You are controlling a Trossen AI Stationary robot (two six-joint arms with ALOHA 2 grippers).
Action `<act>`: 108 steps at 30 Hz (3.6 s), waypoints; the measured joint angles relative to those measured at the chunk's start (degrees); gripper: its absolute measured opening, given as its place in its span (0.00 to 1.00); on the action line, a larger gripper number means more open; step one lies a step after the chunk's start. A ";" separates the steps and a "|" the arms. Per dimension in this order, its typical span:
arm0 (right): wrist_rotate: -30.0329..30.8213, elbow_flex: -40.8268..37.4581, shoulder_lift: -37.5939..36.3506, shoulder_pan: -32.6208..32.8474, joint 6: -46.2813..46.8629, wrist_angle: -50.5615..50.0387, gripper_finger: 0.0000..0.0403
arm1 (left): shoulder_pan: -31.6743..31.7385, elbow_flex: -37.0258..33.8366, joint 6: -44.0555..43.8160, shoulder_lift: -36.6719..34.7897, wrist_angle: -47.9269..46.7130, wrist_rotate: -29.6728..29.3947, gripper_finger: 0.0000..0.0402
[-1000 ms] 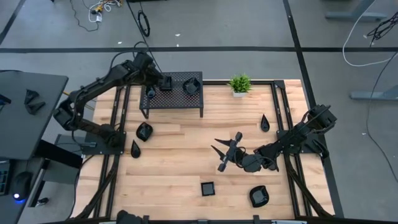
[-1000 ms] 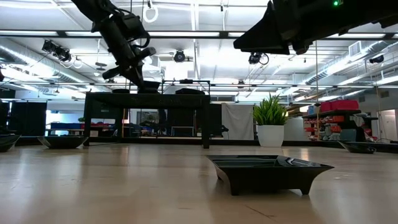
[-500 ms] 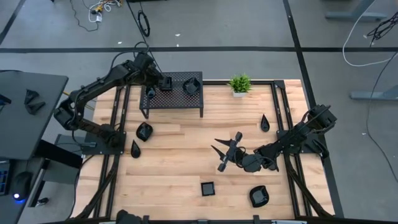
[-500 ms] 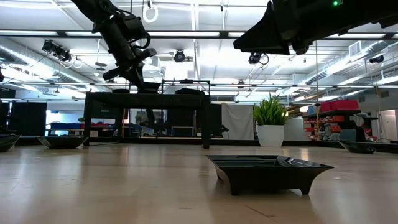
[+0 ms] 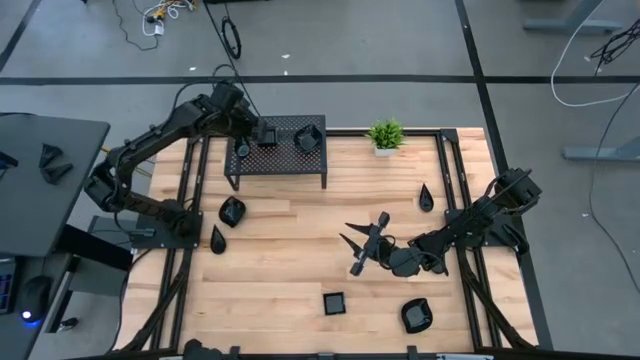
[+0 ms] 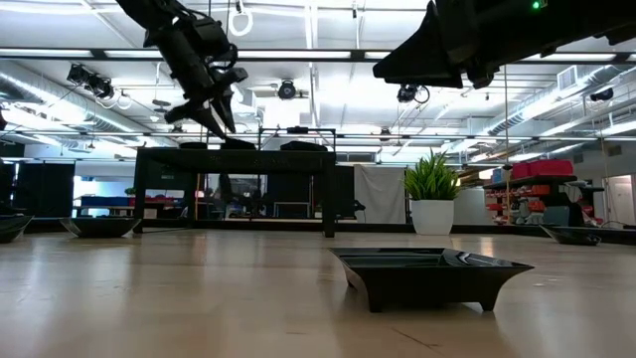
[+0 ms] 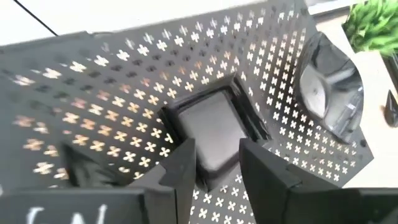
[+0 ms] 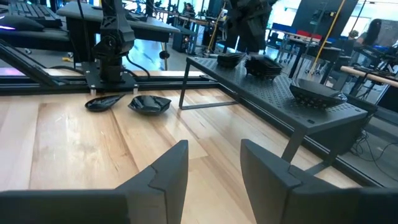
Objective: Pick & Place Mini shaped plates
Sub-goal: Stack the black square plate on top of the black square plates on the shelf, then stack the black drop shaped plate on top of the black drop shaped plates on the shelf
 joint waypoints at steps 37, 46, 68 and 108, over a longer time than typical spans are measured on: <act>-3.04 0.02 -0.02 0.02 7.47 -5.99 0.37 | -71.89 -9.22 -48.56 -7.74 -33.12 -40.18 0.05; -3.02 0.02 -0.02 0.02 6.60 -5.99 0.37 | -72.88 -21.95 -68.40 -7.72 -36.63 -18.35 0.05; -3.02 0.00 -0.02 -0.59 6.19 -6.47 0.37 | -70.71 -24.10 -73.57 -3.12 -28.26 -12.24 0.28; -3.02 0.00 -0.02 -0.58 6.00 -6.43 0.37 | -73.36 -24.02 -72.36 12.87 -20.92 -15.46 0.02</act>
